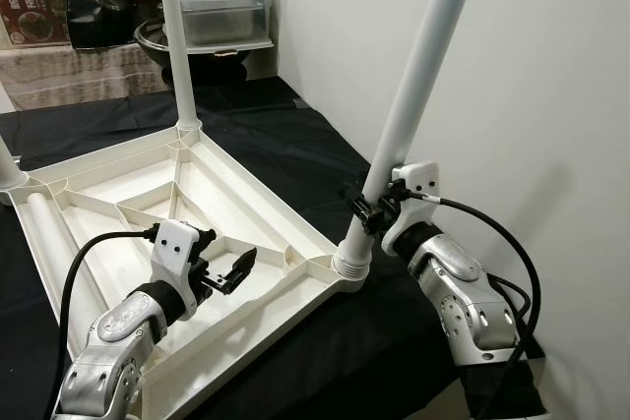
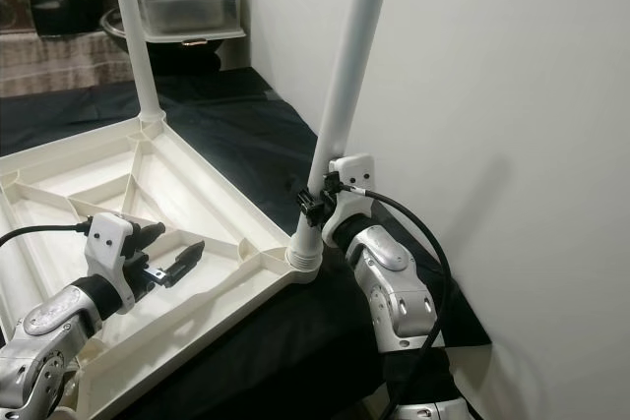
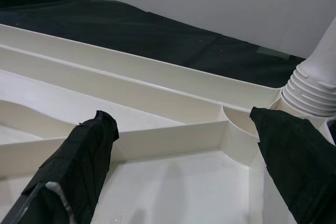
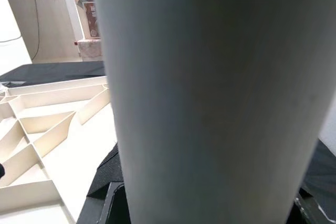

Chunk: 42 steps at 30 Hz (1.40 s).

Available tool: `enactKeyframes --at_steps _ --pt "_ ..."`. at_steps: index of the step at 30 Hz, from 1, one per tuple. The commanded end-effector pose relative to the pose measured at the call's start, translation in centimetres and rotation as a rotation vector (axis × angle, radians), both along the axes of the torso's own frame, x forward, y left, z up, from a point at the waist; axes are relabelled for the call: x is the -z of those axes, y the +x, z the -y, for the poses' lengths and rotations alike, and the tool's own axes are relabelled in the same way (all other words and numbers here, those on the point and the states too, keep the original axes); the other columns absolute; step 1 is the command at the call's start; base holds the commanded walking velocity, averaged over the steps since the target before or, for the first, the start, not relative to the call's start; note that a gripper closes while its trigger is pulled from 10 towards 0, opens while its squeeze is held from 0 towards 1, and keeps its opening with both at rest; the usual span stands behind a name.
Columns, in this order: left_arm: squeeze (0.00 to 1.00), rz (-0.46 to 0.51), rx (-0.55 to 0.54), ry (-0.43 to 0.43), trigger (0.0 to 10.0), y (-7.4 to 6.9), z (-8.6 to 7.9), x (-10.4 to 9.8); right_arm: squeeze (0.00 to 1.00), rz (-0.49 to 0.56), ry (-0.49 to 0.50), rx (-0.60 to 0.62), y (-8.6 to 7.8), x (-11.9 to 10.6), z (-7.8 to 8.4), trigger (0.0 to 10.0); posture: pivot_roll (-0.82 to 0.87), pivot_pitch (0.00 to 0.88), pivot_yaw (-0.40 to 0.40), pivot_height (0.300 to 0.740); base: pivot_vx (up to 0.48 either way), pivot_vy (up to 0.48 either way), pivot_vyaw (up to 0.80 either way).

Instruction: Building children table

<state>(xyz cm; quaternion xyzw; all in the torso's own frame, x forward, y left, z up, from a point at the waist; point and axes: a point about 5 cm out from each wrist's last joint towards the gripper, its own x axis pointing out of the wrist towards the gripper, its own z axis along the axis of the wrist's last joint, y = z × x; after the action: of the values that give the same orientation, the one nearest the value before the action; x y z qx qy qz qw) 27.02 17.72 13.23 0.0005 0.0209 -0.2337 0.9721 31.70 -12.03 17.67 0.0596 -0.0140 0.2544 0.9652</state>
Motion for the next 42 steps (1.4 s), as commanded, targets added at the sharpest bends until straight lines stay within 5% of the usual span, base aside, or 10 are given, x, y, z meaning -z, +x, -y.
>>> enactKeyframes --at_steps 1,35,36,37,38,39,40,42 --pt "0.00 -0.021 0.007 0.006 10.0 0.0 0.1 0.6 0.00 -0.169 0.010 -0.059 -0.6 3.1 -1.1 10.0 -0.02 0.000 -0.088 0.740 0.000 0.000 0.00" --pt "0.00 -0.022 0.018 0.003 10.0 0.1 0.3 0.7 0.00 -0.119 -0.020 -0.074 -1.3 1.8 -1.6 10.0 -0.03 0.000 -0.083 0.740 0.000 0.000 0.00" --pt "0.00 -0.022 0.019 0.003 10.0 0.1 0.3 0.7 0.60 -0.114 -0.015 -0.070 -1.3 1.8 -1.6 10.0 -0.03 0.000 -0.082 0.740 0.000 0.000 0.00" --pt "0.00 -0.022 0.019 0.003 10.0 0.1 0.3 0.7 0.60 -0.114 -0.015 -0.070 -1.3 1.8 -1.6 10.0 -0.03 0.000 -0.082 0.740 0.000 0.000 0.00" --pt "0.00 -0.022 0.019 0.003 10.0 0.1 0.3 0.7 0.78 -0.110 -0.011 -0.067 -1.3 1.7 -1.6 10.0 -0.03 0.000 -0.082 0.740 0.000 0.000 0.00" --pt "0.00 -0.022 0.019 0.003 10.0 0.1 0.2 0.7 0.78 -0.107 -0.007 -0.066 -1.4 1.7 -1.6 10.0 -0.02 0.000 -0.081 0.740 0.000 0.000 0.00" --pt "0.00 -0.023 0.019 0.003 10.0 0.1 0.2 0.7 0.98 -0.100 0.001 -0.063 -1.4 1.6 -1.6 10.0 -0.02 0.000 -0.080 0.740 0.000 0.000 0.00" --pt "0.00 -0.022 0.020 0.005 10.0 0.1 0.2 0.7 1.00 -0.081 0.015 -0.065 -1.4 1.3 -1.6 10.0 -0.02 0.000 -0.079 0.740 0.000 0.000 0.00"
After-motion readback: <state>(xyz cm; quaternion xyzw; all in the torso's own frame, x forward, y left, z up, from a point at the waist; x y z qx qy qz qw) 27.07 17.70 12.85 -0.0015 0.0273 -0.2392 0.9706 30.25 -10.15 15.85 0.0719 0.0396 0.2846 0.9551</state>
